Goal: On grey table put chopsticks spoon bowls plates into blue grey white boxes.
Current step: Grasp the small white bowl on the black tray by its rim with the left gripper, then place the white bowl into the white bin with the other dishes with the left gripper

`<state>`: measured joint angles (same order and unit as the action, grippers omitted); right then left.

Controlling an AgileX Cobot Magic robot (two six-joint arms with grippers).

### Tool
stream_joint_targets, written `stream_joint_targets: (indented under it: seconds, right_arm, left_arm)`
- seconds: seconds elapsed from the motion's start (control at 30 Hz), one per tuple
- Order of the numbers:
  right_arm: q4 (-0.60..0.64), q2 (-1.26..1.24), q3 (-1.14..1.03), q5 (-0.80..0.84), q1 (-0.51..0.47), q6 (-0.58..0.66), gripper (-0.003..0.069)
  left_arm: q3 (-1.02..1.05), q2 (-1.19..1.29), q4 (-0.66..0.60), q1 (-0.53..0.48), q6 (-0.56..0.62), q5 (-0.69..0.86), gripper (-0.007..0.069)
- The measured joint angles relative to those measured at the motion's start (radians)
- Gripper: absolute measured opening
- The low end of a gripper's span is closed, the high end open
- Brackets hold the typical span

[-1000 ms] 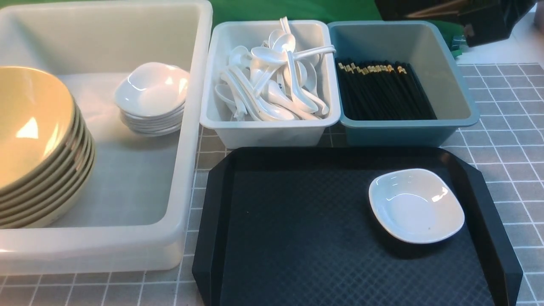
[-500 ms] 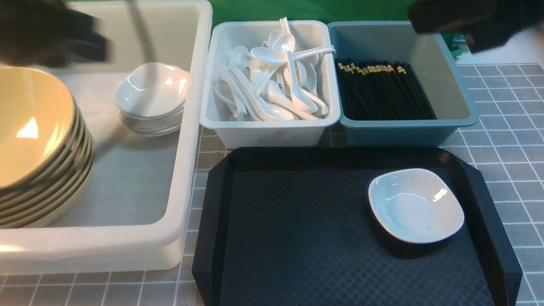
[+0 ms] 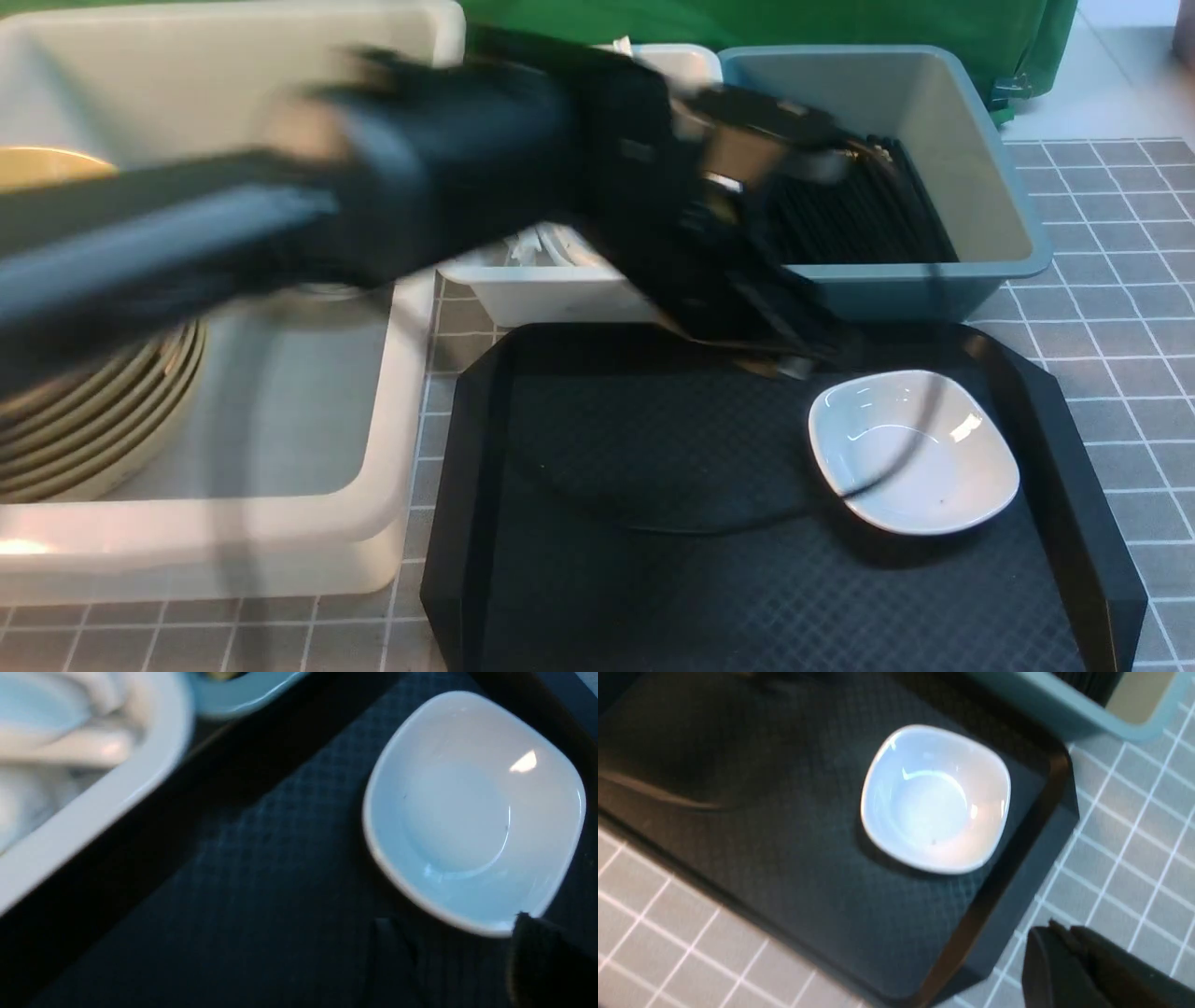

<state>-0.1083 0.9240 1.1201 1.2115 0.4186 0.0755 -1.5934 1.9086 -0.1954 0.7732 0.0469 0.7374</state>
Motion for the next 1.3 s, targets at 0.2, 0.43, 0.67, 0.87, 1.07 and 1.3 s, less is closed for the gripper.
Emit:
stream_joint_targets:
  seconds: [0.2,0.43,0.67,0.87,1.07,1.3]
  right_arm:
    - [-0.001,-0.078,-0.003,0.046,0.0,0.0,0.0069]
    - [-0.01,-0.106,-0.022,0.05,0.0,0.0,0.0071]
    - [-0.011,-0.106,-0.06,0.041,0.0,0.0,0.0074]
    - [0.048,-0.041,-0.038,-0.027,0.0,0.031,0.0075]
    - [0.227,0.107,0.063,-0.066,0.005,0.179,0.0075]
    - [0.329,0.285,0.23,-0.149,0.163,0.258,0.0075]
  left_arm:
    - [-0.175,0.21,0.017,0.017,0.0,0.001,0.0515]
    - [-0.298,0.396,0.025,0.017,-0.011,0.0,0.054]
    - [-0.349,0.428,0.03,0.037,-0.016,0.03,0.0252]
    - [-0.437,0.357,0.117,0.041,-0.011,0.191,0.0012]
    - [-0.464,0.172,0.272,-0.031,-0.002,0.325,0.0001]
    - [-0.483,-0.15,0.296,-0.351,0.025,0.427,0.0]
